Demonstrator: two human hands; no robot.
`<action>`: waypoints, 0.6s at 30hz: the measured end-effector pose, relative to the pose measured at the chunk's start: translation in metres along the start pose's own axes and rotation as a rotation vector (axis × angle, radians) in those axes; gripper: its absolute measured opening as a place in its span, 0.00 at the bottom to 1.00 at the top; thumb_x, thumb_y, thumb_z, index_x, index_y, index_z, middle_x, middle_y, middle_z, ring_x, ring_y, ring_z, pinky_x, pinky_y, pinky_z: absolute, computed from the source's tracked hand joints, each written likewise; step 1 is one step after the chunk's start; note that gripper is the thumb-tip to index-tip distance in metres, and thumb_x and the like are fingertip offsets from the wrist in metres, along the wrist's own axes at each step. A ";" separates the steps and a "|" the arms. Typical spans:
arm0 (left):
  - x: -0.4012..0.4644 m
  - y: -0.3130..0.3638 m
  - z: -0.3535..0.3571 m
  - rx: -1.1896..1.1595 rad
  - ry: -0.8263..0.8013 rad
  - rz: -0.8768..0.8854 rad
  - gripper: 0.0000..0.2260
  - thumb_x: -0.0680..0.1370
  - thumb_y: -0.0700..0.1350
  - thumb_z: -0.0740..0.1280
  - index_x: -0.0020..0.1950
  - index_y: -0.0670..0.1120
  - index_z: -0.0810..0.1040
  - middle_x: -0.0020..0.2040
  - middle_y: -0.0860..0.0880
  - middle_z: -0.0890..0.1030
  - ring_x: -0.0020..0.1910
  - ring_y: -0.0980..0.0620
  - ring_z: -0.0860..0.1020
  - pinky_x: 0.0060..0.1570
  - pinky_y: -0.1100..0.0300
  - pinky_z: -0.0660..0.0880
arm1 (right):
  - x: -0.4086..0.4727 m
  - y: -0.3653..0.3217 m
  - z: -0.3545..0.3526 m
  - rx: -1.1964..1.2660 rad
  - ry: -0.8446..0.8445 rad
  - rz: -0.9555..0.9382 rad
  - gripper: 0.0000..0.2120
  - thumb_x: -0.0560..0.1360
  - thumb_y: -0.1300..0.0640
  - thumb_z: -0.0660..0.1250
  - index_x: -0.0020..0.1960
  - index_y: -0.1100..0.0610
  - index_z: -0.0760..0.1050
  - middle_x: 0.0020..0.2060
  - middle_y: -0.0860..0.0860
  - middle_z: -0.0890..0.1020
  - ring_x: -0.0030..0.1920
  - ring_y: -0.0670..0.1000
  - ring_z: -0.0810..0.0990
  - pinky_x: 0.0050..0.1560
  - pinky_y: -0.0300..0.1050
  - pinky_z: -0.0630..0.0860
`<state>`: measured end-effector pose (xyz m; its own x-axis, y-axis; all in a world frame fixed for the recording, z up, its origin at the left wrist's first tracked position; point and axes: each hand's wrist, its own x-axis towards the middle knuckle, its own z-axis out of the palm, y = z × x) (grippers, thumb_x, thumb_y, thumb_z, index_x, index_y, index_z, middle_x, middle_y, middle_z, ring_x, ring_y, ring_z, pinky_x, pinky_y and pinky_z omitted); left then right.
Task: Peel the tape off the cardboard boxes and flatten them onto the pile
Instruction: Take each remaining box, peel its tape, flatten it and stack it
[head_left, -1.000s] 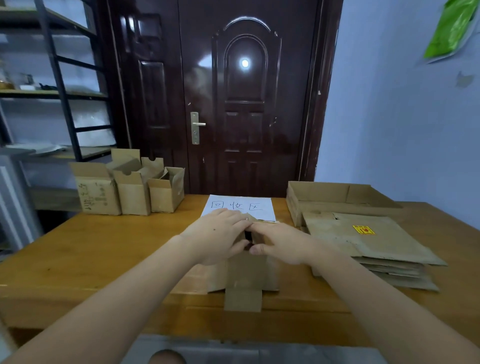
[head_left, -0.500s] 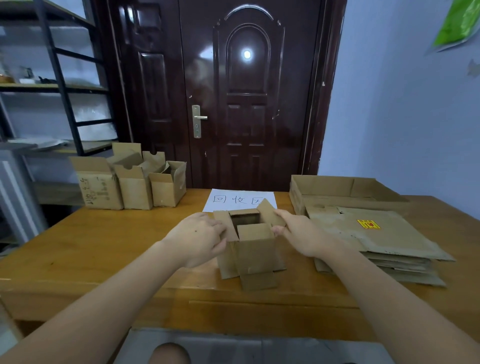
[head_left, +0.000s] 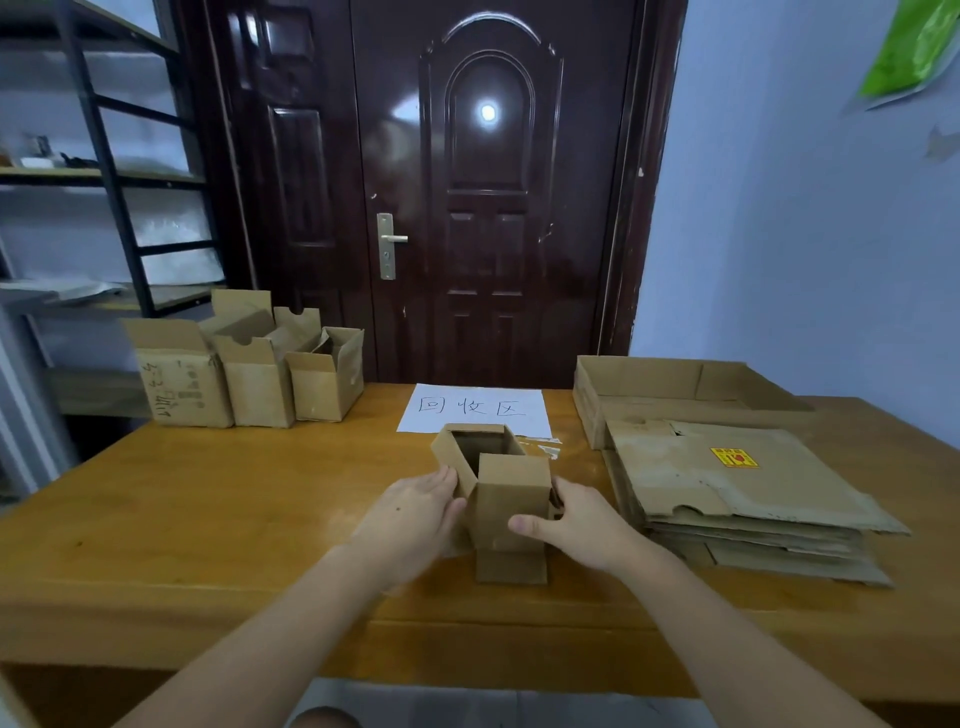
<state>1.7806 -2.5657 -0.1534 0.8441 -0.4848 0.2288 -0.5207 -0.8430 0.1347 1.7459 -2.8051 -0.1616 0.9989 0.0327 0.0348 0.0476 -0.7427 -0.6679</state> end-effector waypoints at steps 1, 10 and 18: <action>0.001 0.001 0.005 -0.032 0.010 -0.005 0.26 0.87 0.55 0.50 0.84 0.47 0.56 0.82 0.50 0.62 0.81 0.53 0.60 0.78 0.60 0.53 | 0.000 0.000 0.003 0.024 0.019 -0.008 0.41 0.71 0.31 0.70 0.78 0.47 0.63 0.70 0.45 0.74 0.69 0.48 0.74 0.57 0.35 0.73; 0.017 0.015 0.028 -0.048 0.144 0.013 0.18 0.85 0.59 0.55 0.66 0.55 0.79 0.63 0.55 0.79 0.64 0.51 0.77 0.68 0.54 0.70 | 0.003 -0.005 0.019 0.143 0.104 -0.026 0.12 0.82 0.44 0.64 0.63 0.47 0.74 0.55 0.45 0.80 0.56 0.45 0.78 0.53 0.37 0.77; 0.025 -0.012 0.014 -0.118 0.311 0.018 0.10 0.83 0.54 0.65 0.62 0.58 0.82 0.59 0.59 0.83 0.60 0.57 0.78 0.63 0.56 0.76 | 0.009 0.005 0.001 0.301 0.143 0.087 0.06 0.81 0.47 0.67 0.56 0.44 0.71 0.50 0.41 0.79 0.50 0.43 0.77 0.47 0.37 0.76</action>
<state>1.8103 -2.5707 -0.1625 0.7645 -0.3898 0.5134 -0.5621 -0.7931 0.2348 1.7553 -2.8079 -0.1657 0.9896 -0.1317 0.0580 -0.0171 -0.5074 -0.8615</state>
